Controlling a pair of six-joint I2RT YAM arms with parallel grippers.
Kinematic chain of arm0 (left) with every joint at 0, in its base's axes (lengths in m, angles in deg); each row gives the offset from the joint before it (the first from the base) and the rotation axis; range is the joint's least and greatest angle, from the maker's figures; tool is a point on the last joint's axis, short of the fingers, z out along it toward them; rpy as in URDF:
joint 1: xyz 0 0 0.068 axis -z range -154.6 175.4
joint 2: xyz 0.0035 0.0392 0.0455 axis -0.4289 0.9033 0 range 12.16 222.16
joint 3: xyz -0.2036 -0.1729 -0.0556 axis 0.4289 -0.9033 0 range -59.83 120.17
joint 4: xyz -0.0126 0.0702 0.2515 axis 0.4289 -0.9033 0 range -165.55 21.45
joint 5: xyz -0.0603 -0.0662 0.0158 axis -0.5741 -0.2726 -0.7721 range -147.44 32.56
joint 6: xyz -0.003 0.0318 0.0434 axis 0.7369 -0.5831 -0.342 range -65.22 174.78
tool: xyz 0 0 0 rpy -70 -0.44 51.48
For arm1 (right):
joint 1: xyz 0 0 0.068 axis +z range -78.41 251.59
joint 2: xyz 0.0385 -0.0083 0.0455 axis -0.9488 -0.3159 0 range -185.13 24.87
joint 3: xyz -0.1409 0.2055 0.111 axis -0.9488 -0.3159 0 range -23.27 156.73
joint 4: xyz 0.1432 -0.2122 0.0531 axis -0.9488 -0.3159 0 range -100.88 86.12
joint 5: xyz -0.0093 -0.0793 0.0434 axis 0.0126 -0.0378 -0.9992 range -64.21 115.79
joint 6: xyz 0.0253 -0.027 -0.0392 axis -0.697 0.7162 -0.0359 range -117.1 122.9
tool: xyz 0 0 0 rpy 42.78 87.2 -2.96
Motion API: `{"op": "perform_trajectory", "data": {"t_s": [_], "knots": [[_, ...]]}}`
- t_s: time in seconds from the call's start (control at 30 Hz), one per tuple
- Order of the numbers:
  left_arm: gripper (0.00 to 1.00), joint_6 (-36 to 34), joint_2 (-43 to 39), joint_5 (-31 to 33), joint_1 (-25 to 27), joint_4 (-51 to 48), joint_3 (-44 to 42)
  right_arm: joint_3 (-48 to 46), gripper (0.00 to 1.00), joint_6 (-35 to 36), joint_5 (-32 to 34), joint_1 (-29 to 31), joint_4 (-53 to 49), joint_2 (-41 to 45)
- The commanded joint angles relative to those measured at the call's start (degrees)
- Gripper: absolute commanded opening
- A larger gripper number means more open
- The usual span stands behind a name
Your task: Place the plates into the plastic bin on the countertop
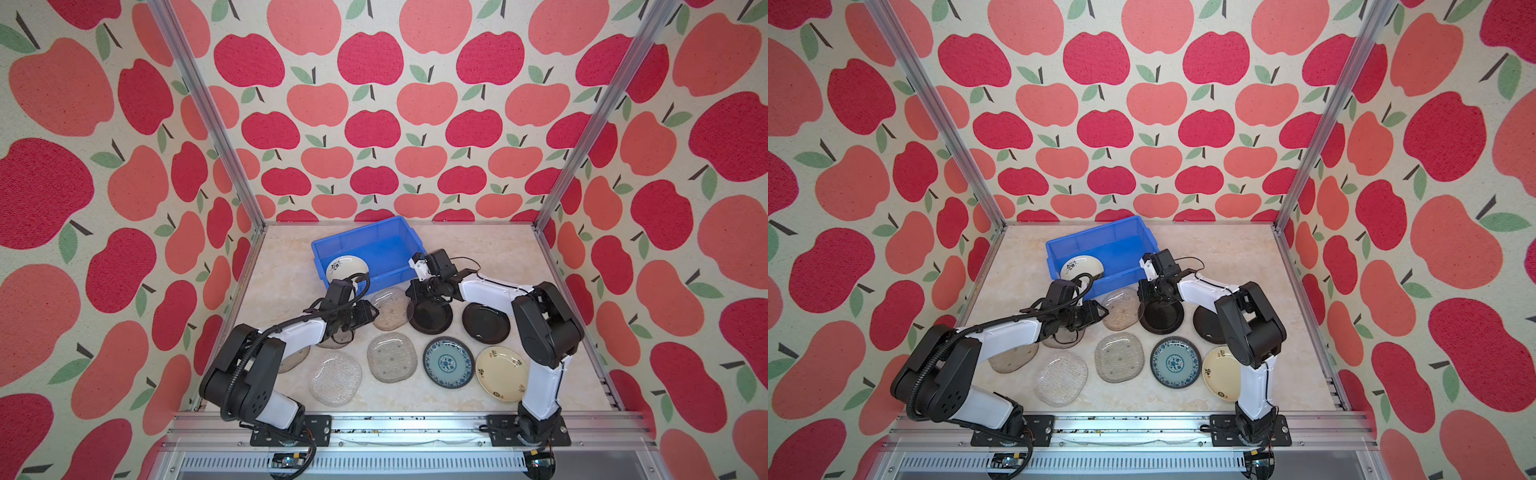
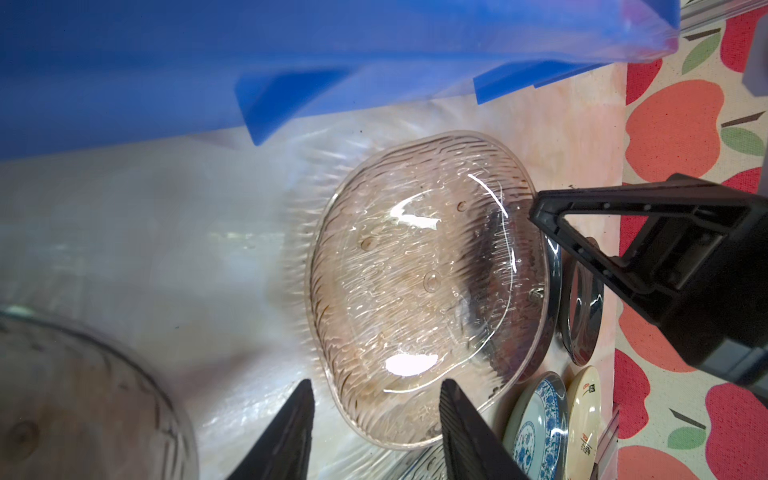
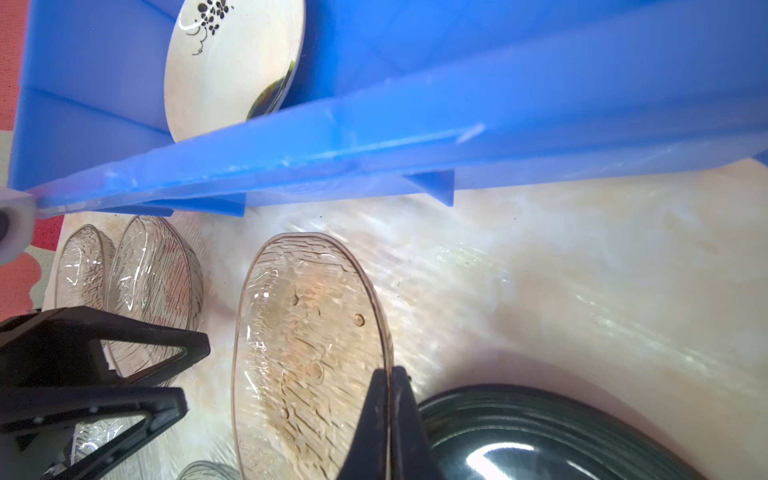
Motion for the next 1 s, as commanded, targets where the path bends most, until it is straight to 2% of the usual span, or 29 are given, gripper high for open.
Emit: {"op": "perform_trajectory", "data": {"t_s": [0.0, 0.3, 0.47, 0.57, 0.97], "knots": [[0.51, 0.55, 1.12, -0.04, 0.69, -2.79, 2.03, -1.24, 0.00, -0.82, -0.65, -0.46, 0.41, 0.48], [0.48, 0.31, 4.83, 1.78, 2.07, -6.69, 4.74, -1.77, 0.00, -1.80, -1.32, -0.42, 1.83, 0.55], [0.62, 0.02, 2.15, 5.10, 3.39, -8.31, 4.46, -1.51, 0.00, -1.71, -1.72, -0.44, 2.01, 0.27], [0.65, -0.83, -0.40, 7.97, 4.22, -9.81, 4.31, -1.44, 0.00, -1.80, -1.86, -0.43, 2.18, 0.29], [0.60, -0.02, -4.53, 12.29, 7.56, -13.23, 2.72, -3.01, 0.00, -2.04, -2.42, -0.40, 3.06, 1.29]]}}
